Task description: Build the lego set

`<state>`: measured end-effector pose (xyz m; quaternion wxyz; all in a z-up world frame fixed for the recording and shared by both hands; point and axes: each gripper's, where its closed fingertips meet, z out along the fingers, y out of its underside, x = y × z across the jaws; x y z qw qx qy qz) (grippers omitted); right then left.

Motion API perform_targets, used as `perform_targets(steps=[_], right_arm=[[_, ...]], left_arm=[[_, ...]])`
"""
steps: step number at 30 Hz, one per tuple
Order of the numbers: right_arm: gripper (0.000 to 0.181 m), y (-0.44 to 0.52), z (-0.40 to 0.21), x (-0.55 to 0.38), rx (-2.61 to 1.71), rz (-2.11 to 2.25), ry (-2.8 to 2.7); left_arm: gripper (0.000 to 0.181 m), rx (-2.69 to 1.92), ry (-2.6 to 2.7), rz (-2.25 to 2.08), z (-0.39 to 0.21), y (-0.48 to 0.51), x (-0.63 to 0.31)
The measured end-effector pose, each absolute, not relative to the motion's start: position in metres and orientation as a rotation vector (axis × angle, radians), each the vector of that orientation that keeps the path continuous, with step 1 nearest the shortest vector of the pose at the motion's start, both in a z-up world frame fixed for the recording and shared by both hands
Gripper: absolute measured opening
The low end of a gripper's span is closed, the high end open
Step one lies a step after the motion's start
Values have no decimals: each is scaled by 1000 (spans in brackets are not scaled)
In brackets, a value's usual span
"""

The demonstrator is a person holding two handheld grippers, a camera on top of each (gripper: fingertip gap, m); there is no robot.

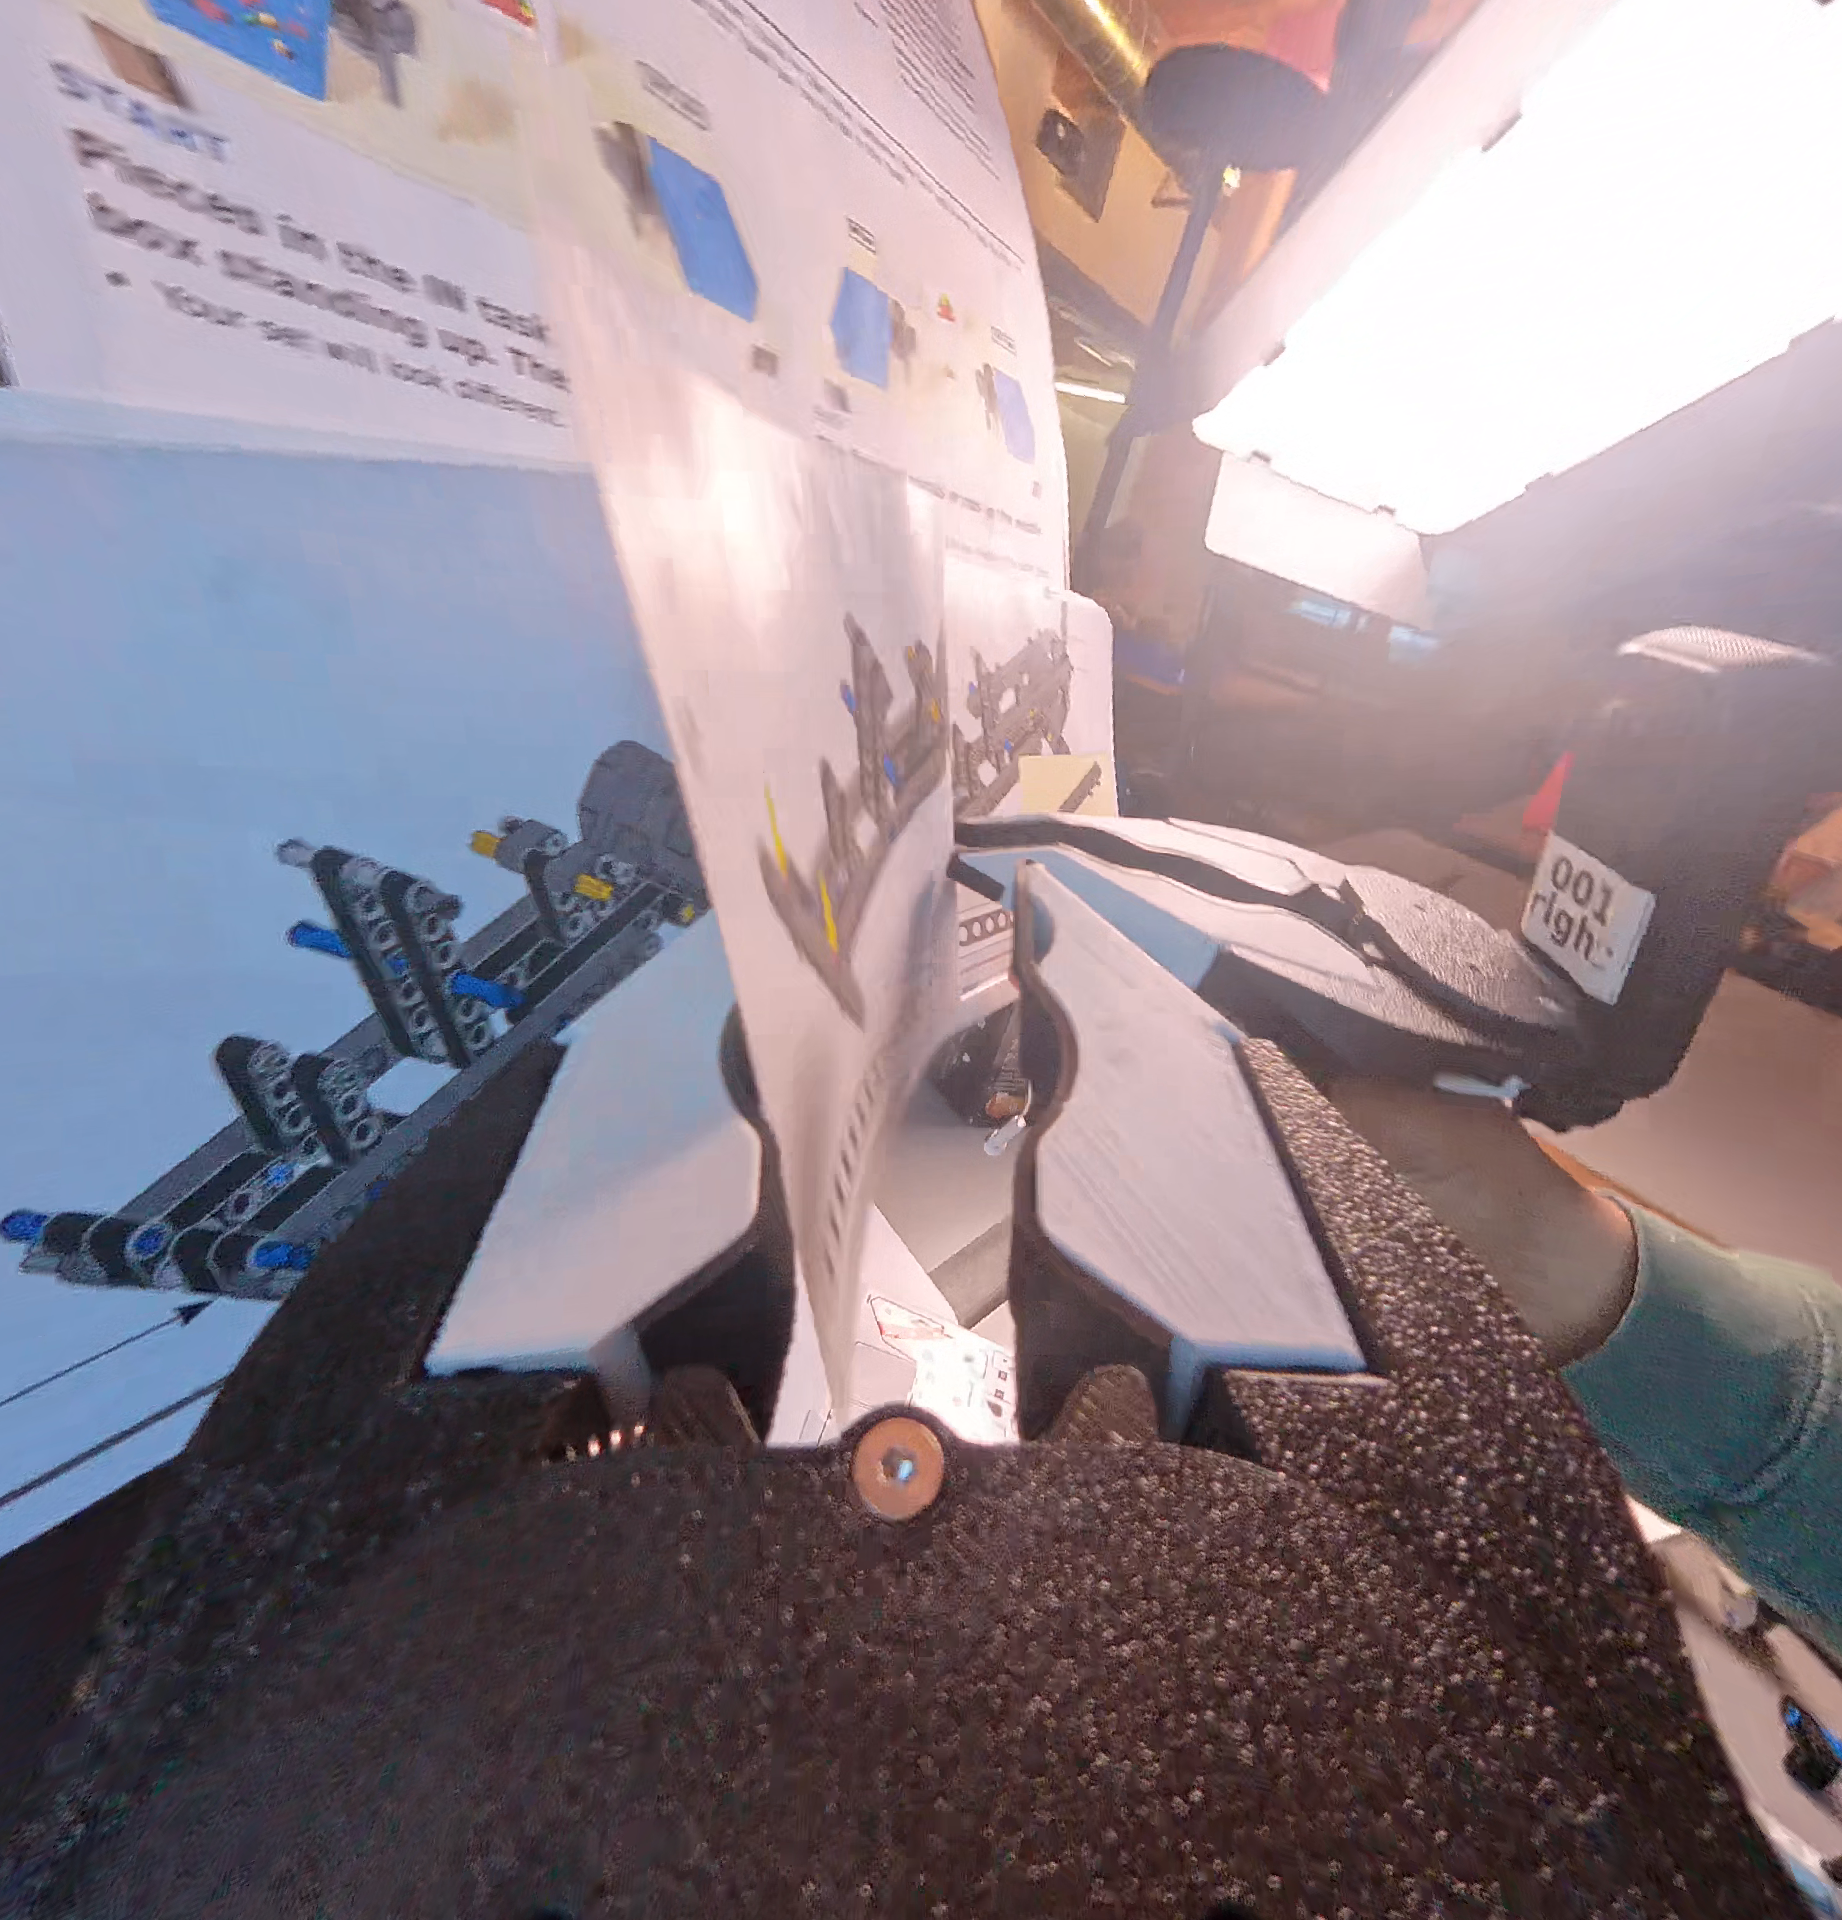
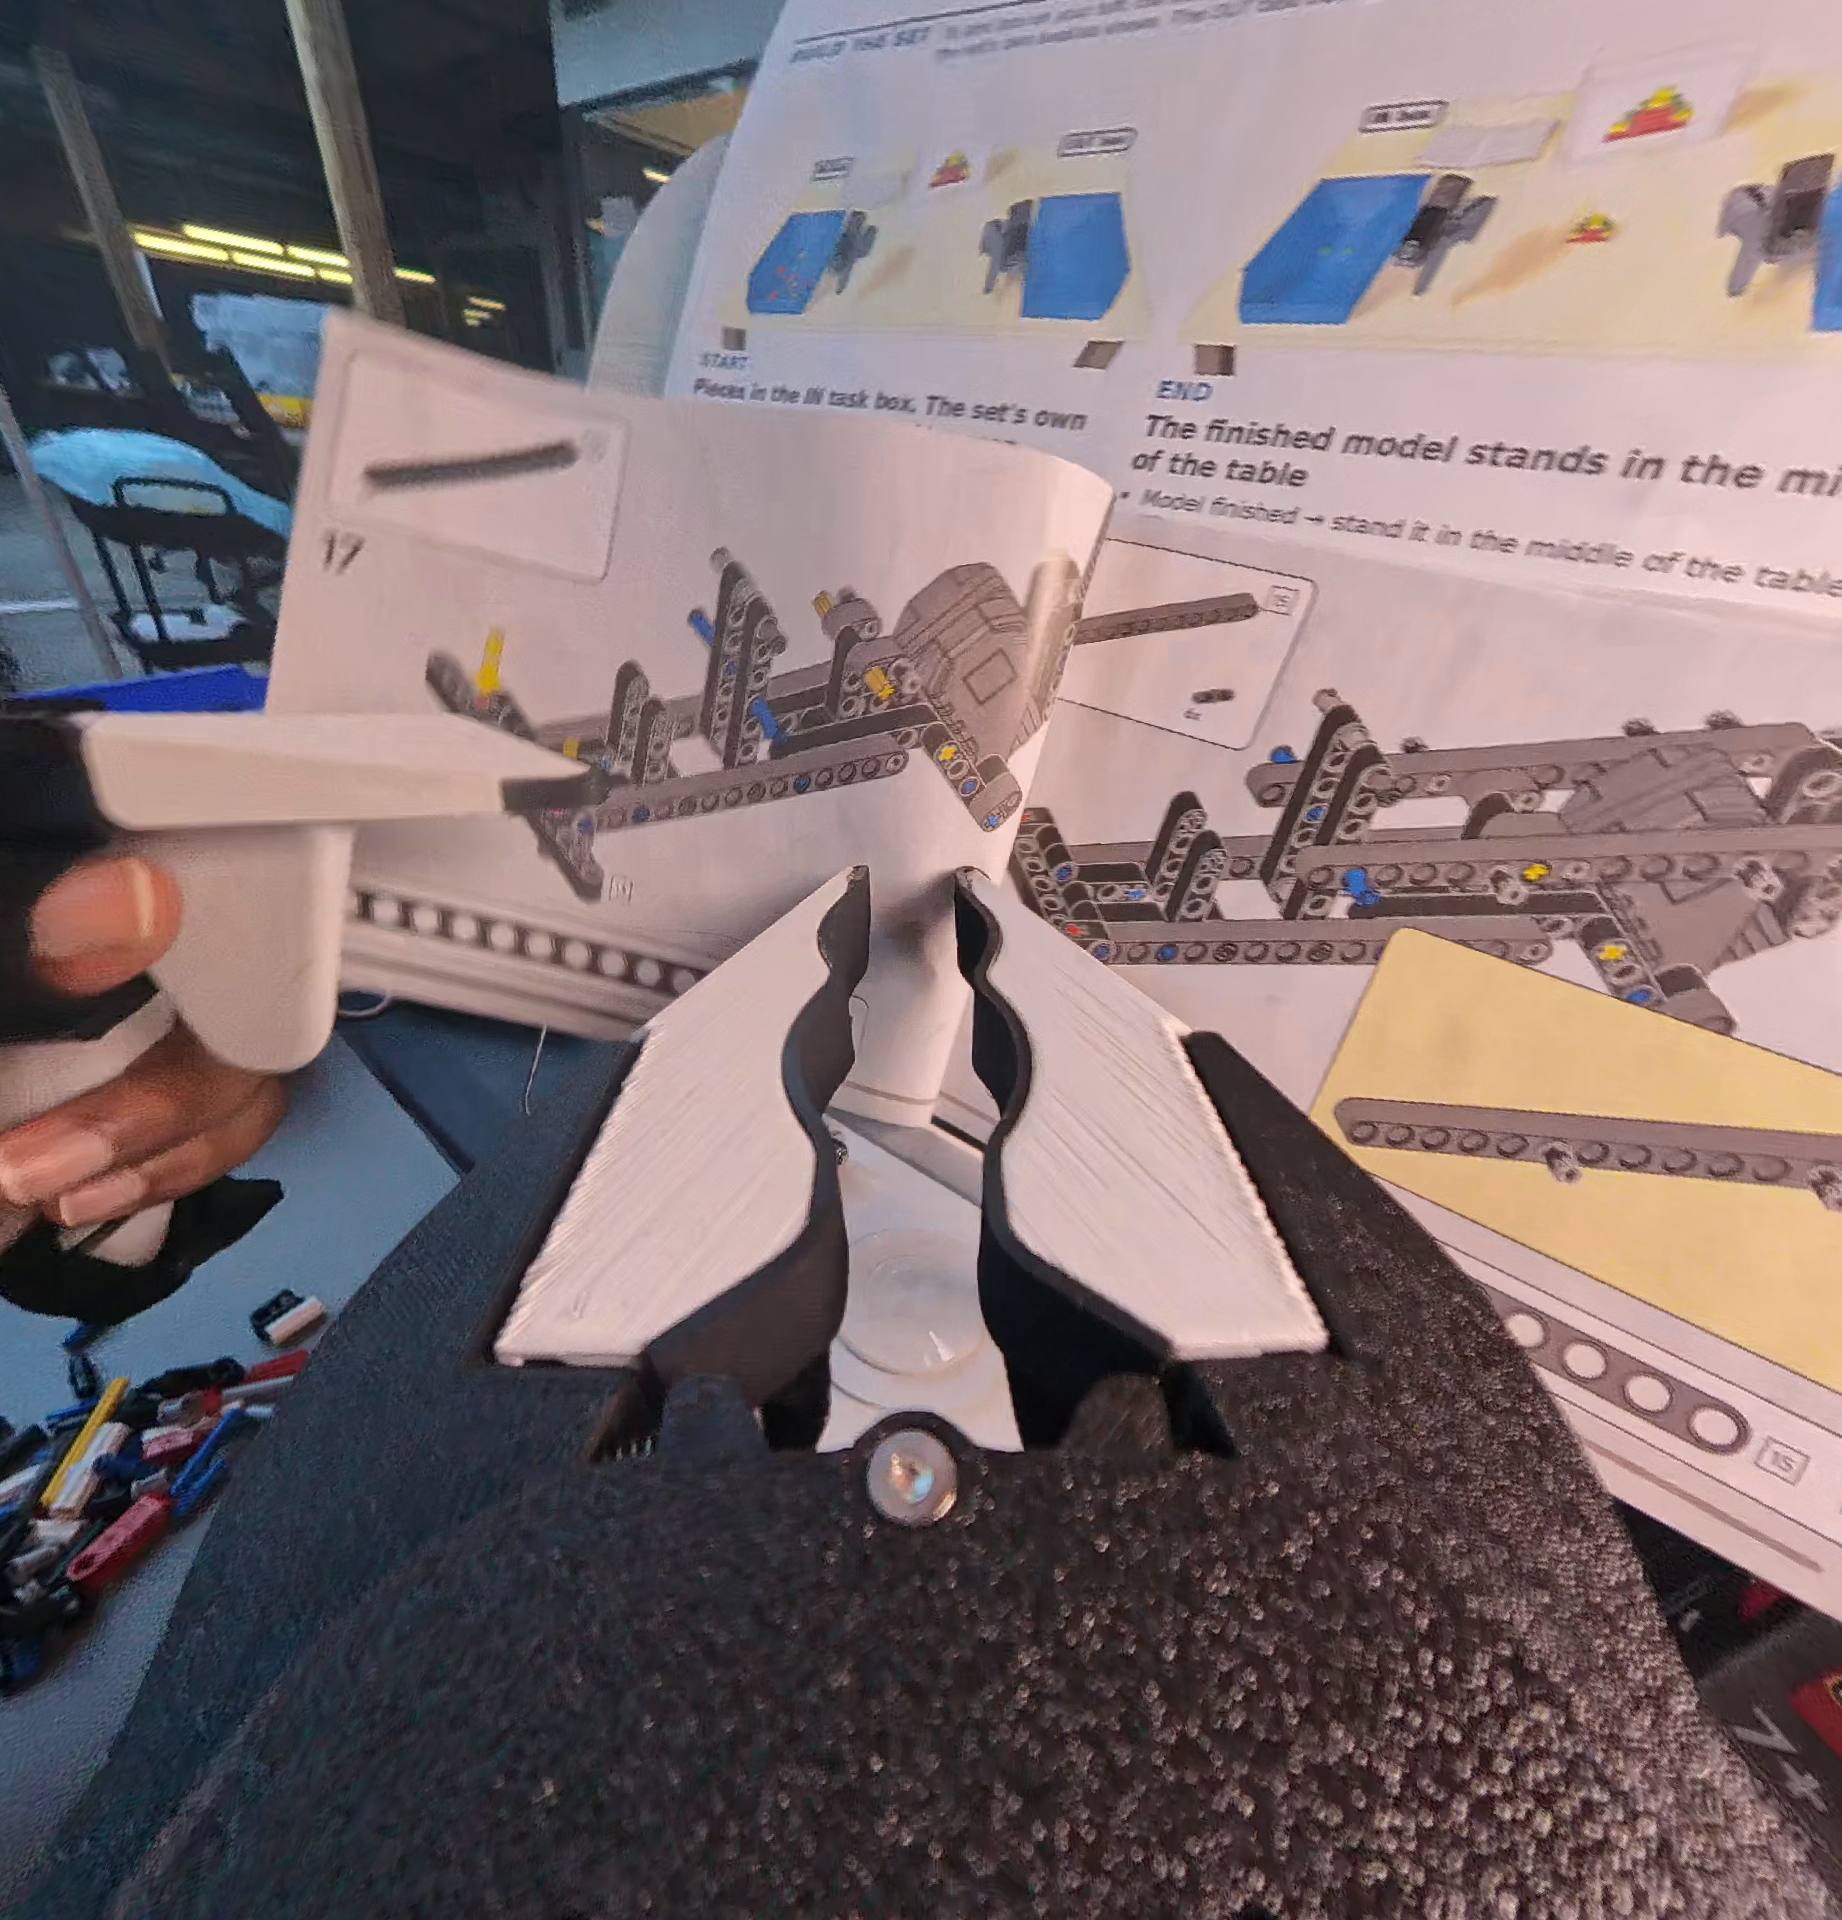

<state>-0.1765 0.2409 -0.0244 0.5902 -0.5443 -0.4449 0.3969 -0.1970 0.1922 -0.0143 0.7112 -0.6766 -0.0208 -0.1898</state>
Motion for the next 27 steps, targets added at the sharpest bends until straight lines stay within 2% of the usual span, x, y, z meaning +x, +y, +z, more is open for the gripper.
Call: perform_targets(steps=[3, 7, 13, 15, 19, 23, 27], right_arm=[[23, 229, -27, -176, -1220, 870, -1098], [33, 238, -32, -163, -1213, 728, -1088], [39, 252, -45, -156, -1268, 619, -1076], [48, 253, -43, -160, -1272, 563, -1070], [83, 261, -46, -173, -1362, 470, -1038], [92, 267, -48, -183, -1380, 355, -991], [93, 269, -48, -186, -1386, 335, -950]], left_arm=[[3, -1442, -150, -476, -15, 182, -220], [1, -1461, -197, -441, -27, 171, -247], [0, -1474, -142, -399, -21, 164, -267], [0, -1490, -118, -357, -16, 164, -273], [7, -1485, -88, -325, 0, 162, -280], [44, -1484, -92, -425, 1, 153, -281], [44, -1530, -118, -444, -30, 140, -286]])
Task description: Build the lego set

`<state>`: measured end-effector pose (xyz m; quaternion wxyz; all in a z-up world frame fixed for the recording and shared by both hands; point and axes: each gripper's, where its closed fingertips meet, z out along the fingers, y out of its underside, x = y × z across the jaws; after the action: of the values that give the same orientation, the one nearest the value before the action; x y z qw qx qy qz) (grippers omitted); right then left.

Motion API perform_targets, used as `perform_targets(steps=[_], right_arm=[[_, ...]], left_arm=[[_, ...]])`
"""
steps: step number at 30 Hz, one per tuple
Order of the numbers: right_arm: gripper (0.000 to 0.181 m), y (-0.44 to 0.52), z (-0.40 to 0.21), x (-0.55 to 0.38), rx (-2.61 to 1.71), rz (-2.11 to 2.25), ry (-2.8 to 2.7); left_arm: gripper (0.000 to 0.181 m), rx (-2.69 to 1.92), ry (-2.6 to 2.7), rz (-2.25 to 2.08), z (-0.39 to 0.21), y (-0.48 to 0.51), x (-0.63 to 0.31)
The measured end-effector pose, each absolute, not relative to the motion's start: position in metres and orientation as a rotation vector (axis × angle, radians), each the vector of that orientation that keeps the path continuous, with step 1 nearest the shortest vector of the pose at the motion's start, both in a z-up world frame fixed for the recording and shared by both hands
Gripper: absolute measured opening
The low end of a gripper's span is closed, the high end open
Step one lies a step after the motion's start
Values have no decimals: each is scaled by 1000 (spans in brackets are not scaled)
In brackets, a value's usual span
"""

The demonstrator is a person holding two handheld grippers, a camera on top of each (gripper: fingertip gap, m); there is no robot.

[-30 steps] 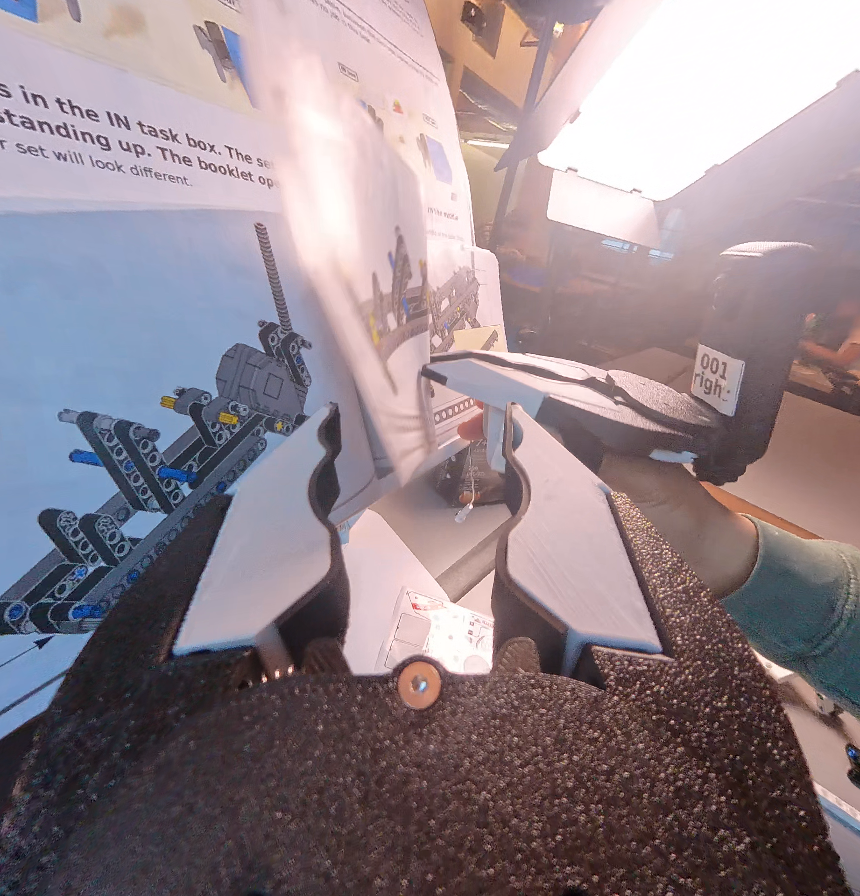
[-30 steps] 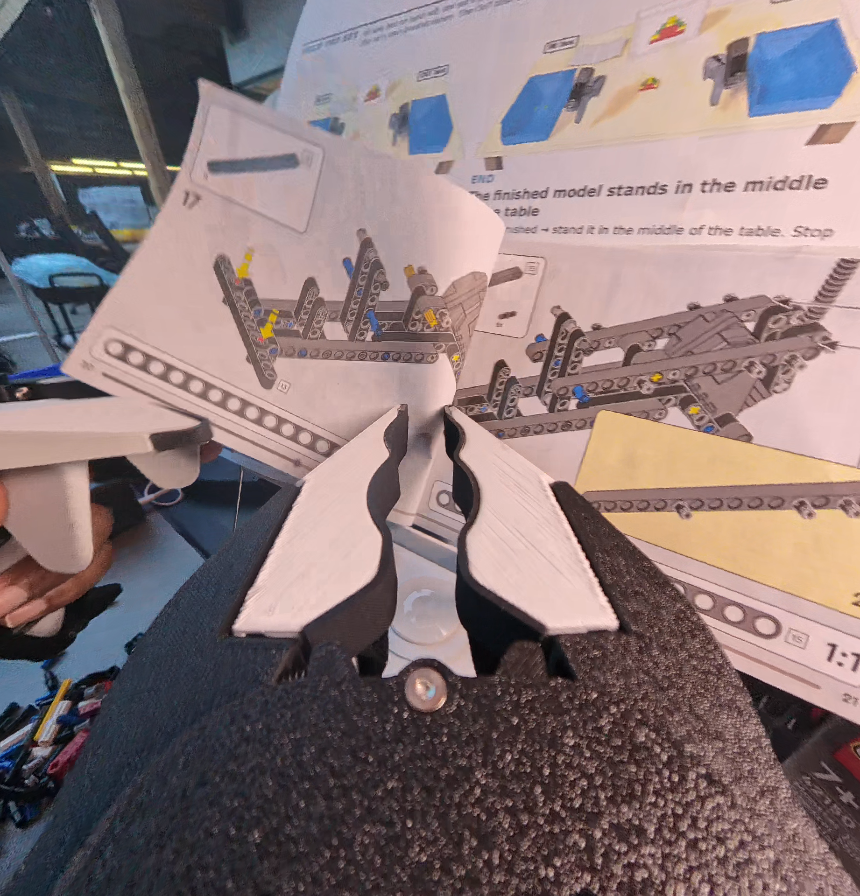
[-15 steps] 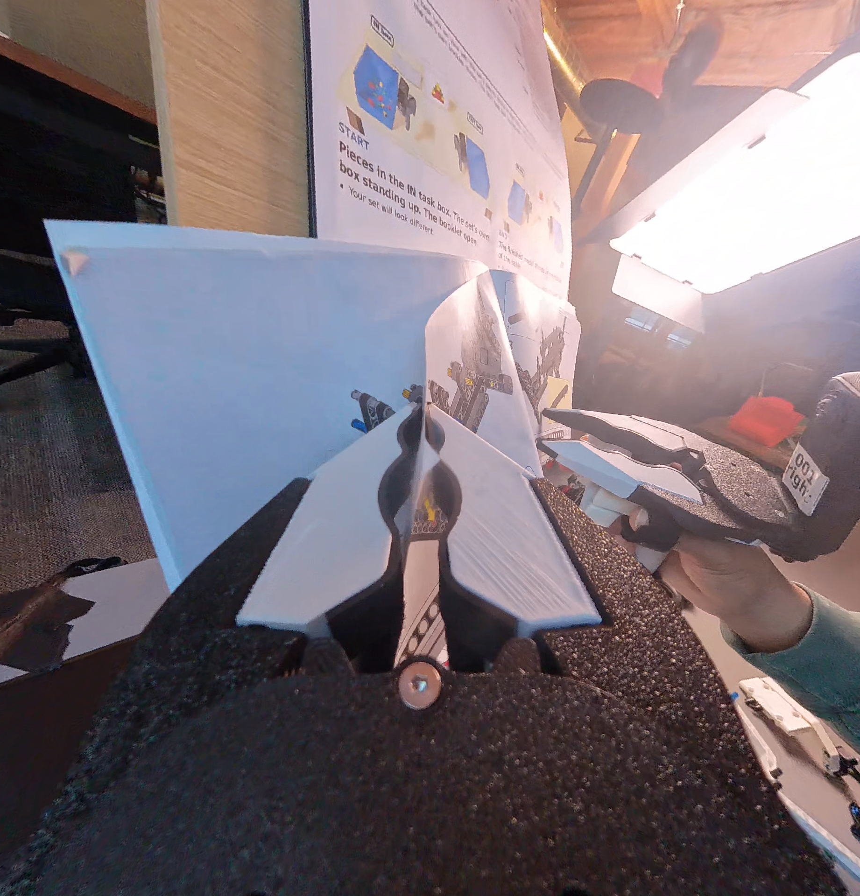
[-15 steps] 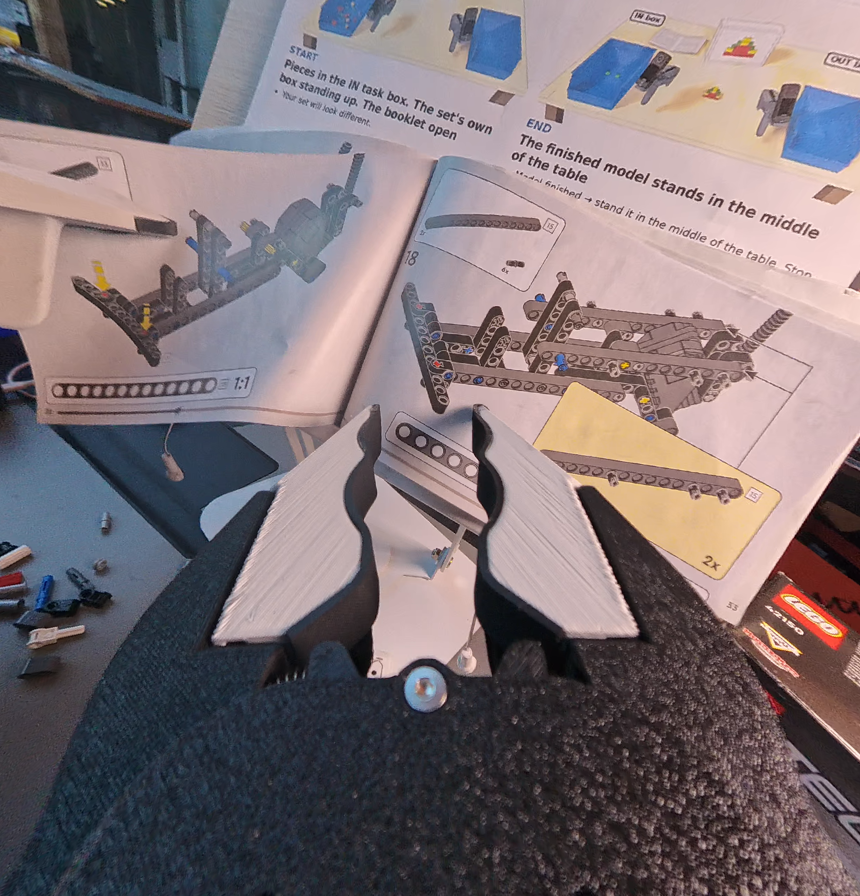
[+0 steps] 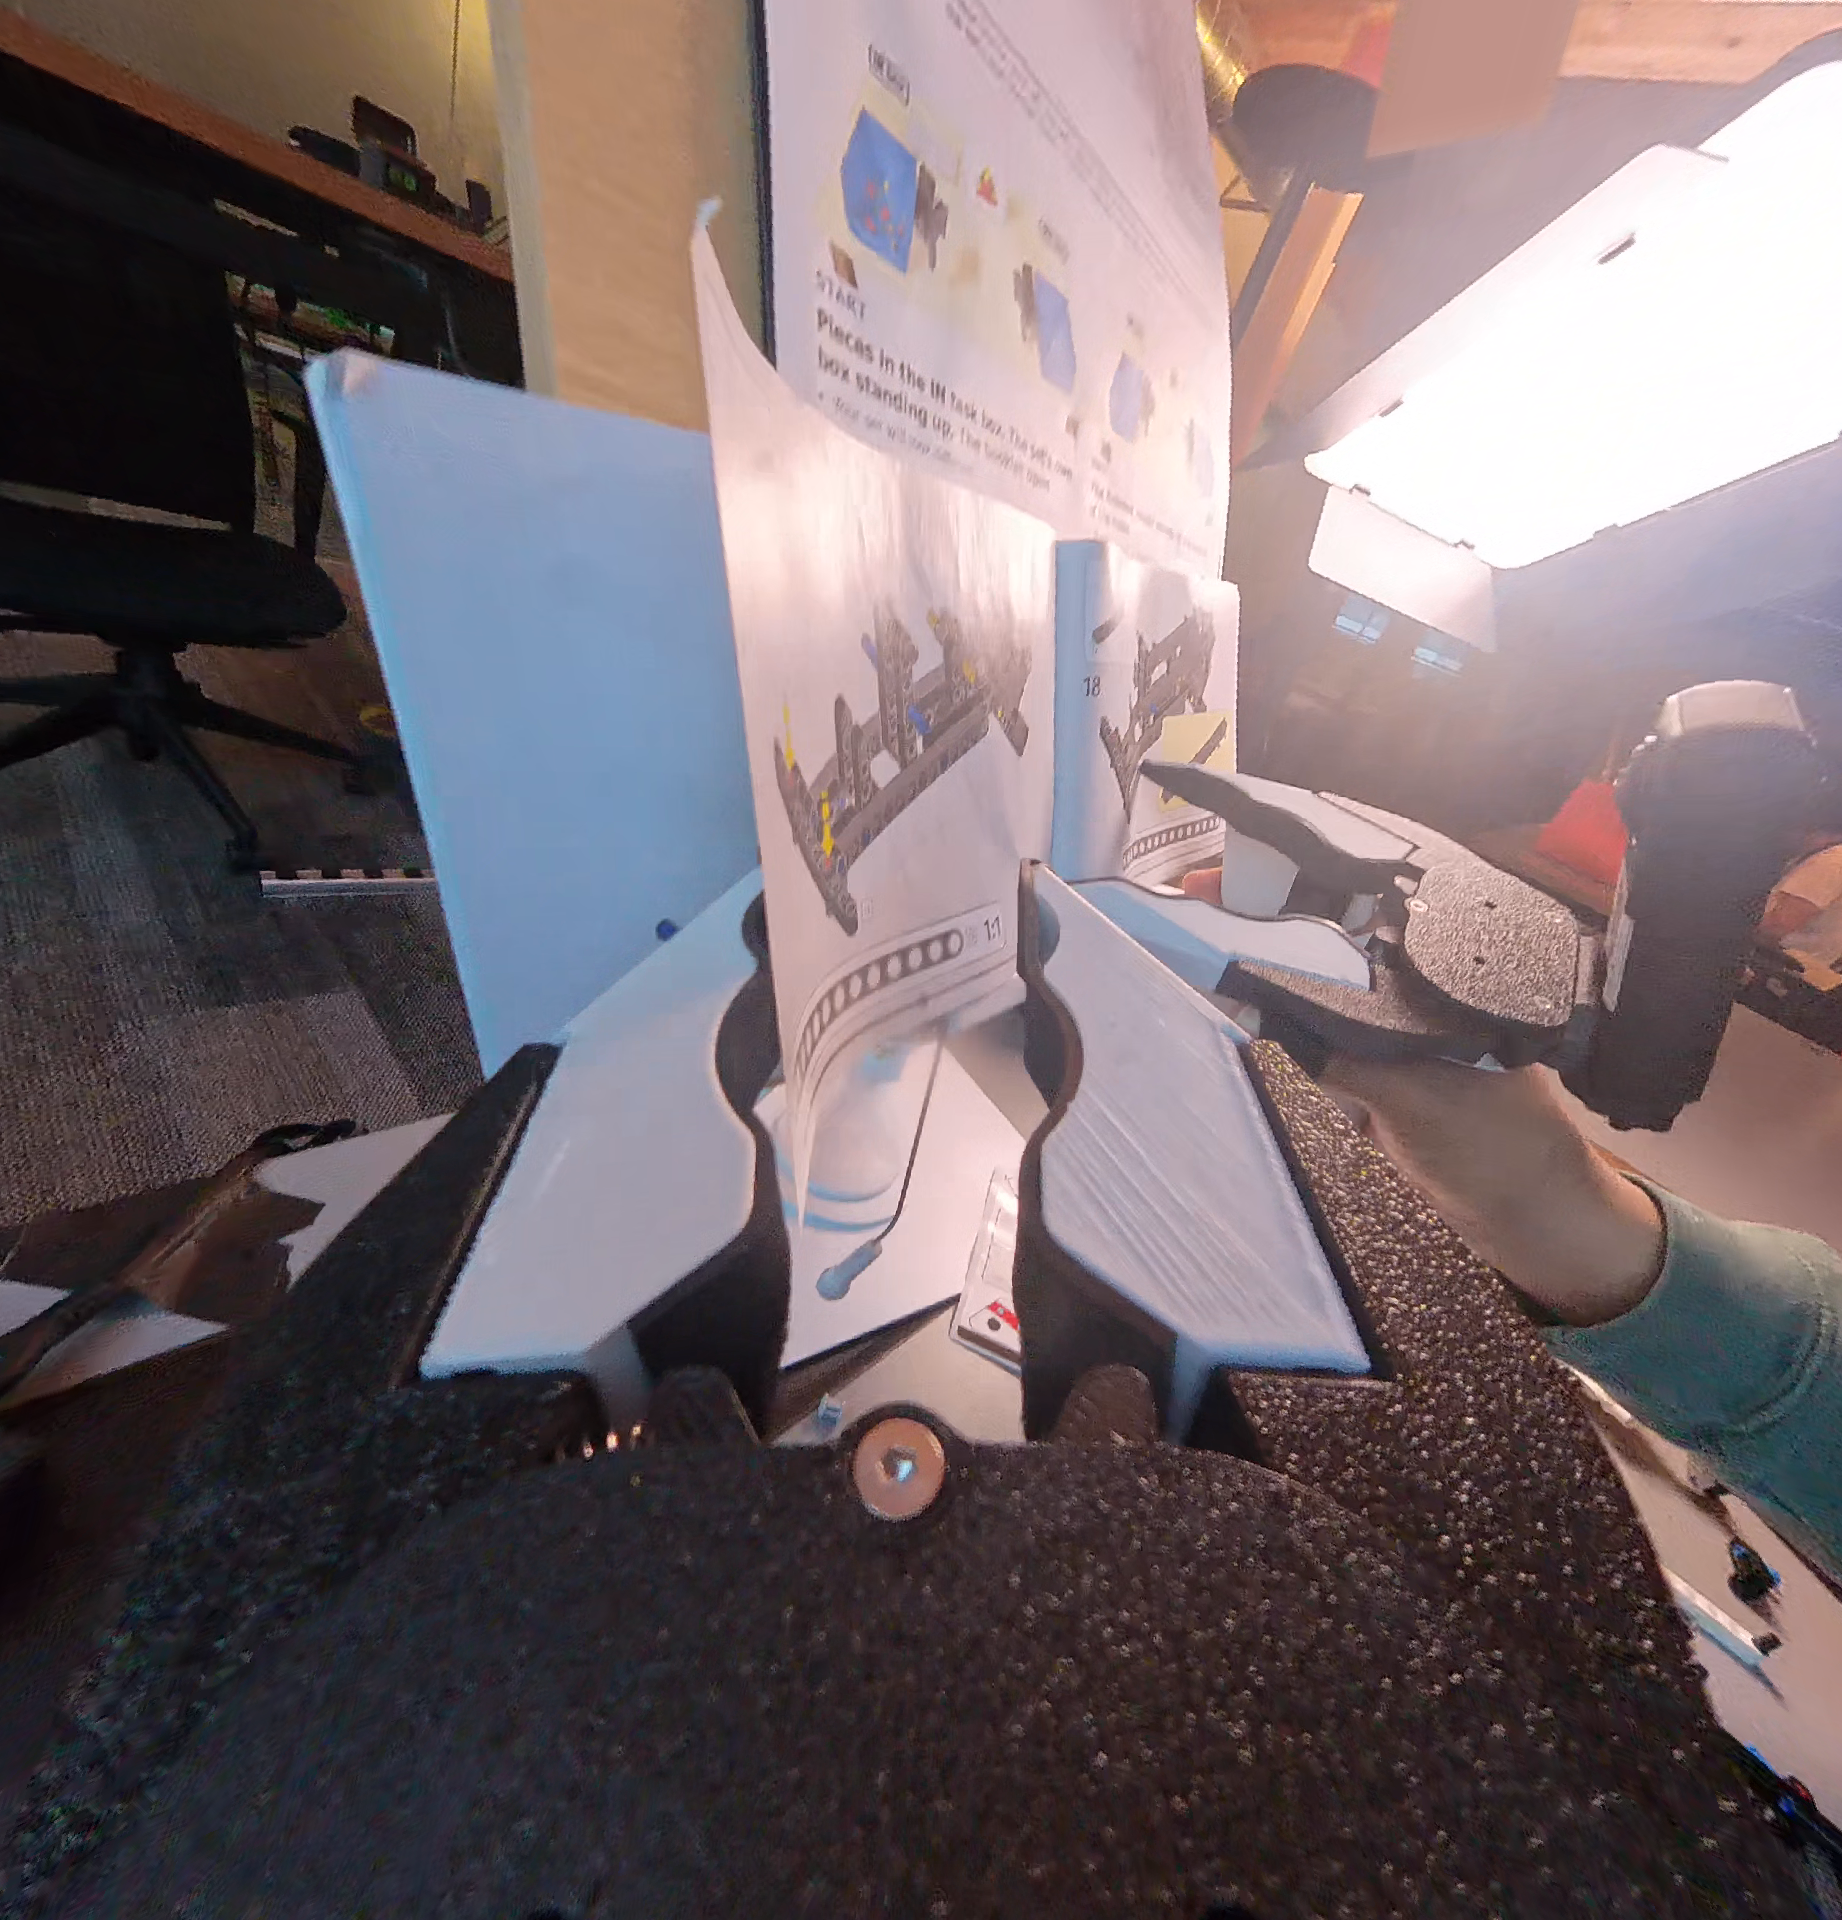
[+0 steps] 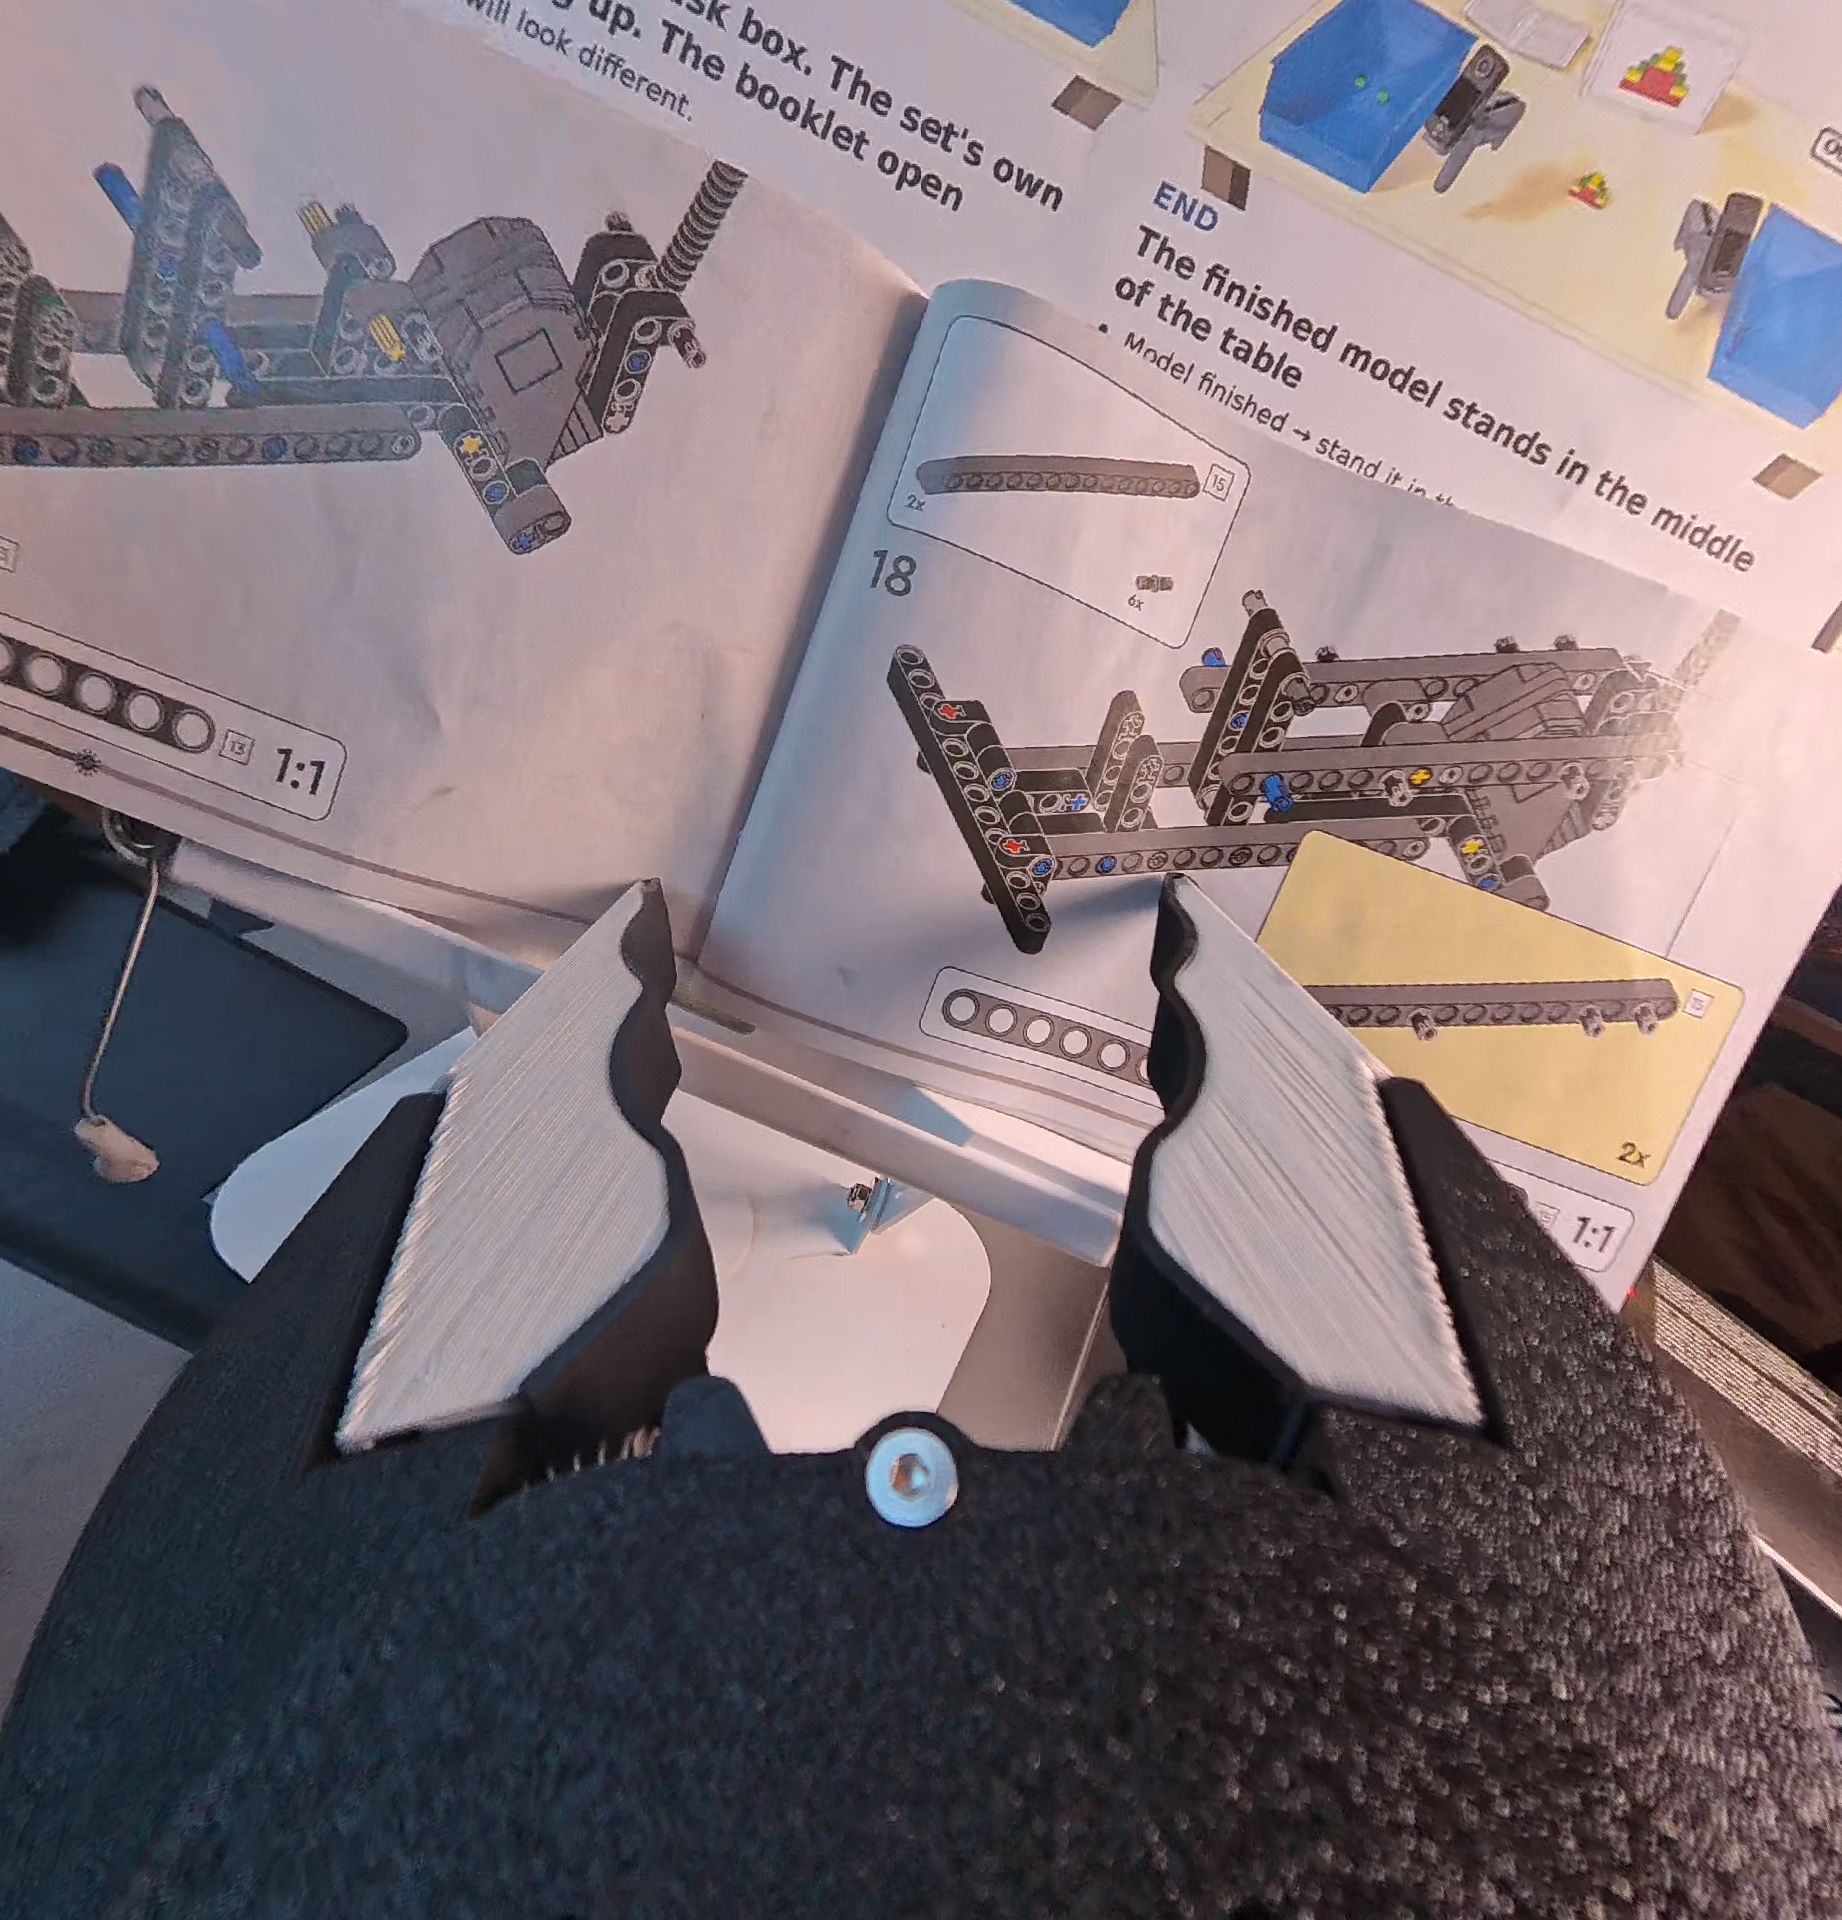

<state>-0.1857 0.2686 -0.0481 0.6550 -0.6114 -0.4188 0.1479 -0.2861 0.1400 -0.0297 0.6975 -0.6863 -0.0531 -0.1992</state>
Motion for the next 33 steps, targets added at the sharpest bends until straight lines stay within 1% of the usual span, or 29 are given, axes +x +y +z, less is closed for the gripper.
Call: perform_targets(steps=[4, 7, 16, 33], right_arm=[[93, 268, -48, -185, -1385, 330, -949], [93, 268, -48, -185, -1385, 328, -950], [93, 268, -48, -184, -1376, 343, -950], [94, 283, -48, -159, -1356, 405, -950]], left_arm=[[24, -1541, -154, -469, -46, 133, -294], [1, -1551, -186, -419, -50, 132, -304], [1, -1583, -229, -286, -54, 134, -323], [0, -1587, -224, -222, -52, 131, -332]])
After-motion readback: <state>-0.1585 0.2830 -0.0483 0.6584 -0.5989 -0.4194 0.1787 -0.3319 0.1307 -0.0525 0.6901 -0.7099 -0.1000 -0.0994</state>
